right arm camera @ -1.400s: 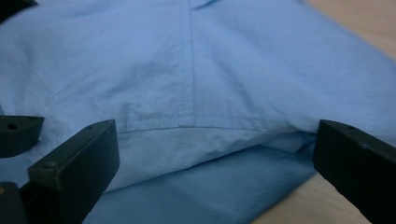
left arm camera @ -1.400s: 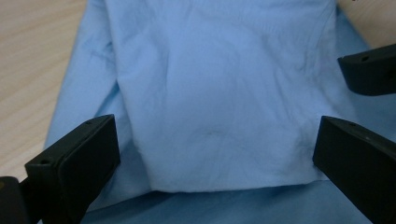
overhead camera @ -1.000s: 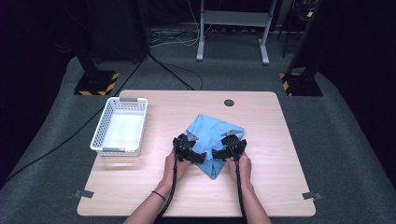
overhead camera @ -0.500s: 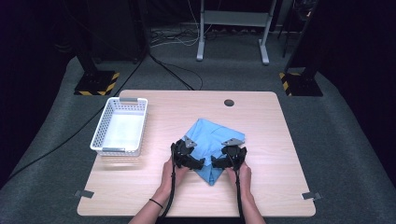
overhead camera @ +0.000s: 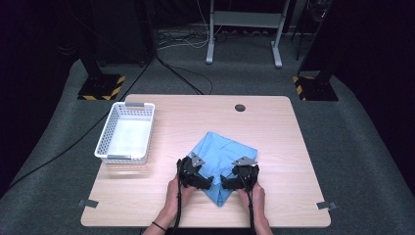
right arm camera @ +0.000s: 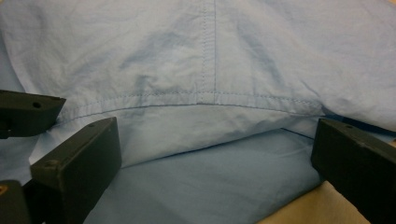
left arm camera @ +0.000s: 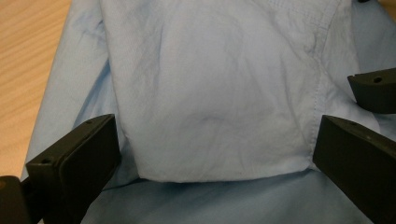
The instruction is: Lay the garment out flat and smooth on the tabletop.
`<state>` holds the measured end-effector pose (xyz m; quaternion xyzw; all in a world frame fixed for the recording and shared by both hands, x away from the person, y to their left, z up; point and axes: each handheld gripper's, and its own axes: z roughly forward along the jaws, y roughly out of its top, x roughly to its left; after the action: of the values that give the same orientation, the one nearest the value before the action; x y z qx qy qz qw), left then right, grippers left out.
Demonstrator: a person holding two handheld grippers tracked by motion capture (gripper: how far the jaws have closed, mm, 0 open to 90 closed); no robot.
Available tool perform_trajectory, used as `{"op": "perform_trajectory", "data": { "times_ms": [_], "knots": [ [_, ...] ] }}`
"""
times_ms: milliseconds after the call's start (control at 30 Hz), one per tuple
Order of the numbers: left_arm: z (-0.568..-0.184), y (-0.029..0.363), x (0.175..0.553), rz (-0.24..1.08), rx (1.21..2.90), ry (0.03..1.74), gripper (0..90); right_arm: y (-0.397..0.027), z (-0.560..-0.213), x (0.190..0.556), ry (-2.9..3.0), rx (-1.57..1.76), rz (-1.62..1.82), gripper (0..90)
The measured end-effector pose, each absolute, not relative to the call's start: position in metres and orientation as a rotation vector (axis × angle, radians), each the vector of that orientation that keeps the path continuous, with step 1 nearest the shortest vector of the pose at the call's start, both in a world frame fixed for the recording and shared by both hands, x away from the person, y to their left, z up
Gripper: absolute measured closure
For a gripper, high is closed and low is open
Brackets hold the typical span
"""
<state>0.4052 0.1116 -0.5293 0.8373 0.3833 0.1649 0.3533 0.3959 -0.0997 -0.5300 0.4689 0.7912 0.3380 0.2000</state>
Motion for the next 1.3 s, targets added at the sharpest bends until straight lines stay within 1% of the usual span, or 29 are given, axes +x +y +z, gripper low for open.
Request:
{"op": "perform_trajectory", "data": {
  "times_ms": [433,667,967,1067,1200,1300],
  "knots": [
    [-0.530,0.115,0.365,0.416,2.174,0.967,0.7,-0.101,-0.531,0.352,2.258,1.255,0.956,1.0],
    [-0.530,0.114,0.348,0.419,2.175,0.958,0.9,-0.103,-0.531,0.335,2.267,1.246,0.961,1.0],
    [-0.530,0.123,0.347,0.368,2.160,0.940,0.9,-0.103,-0.531,0.332,2.271,1.242,0.963,0.9],
    [-0.530,0.138,0.348,0.430,2.170,0.973,0.2,-0.103,-0.531,0.332,2.270,1.242,0.963,0.9],
    [-0.531,0.150,0.351,0.420,2.172,0.987,0.1,-0.103,-0.531,0.332,2.270,1.243,0.963,0.9],
    [-0.531,0.150,0.351,0.419,2.175,0.981,0.2,-0.103,-0.531,0.332,2.274,1.239,0.962,0.8]
  ]
}}
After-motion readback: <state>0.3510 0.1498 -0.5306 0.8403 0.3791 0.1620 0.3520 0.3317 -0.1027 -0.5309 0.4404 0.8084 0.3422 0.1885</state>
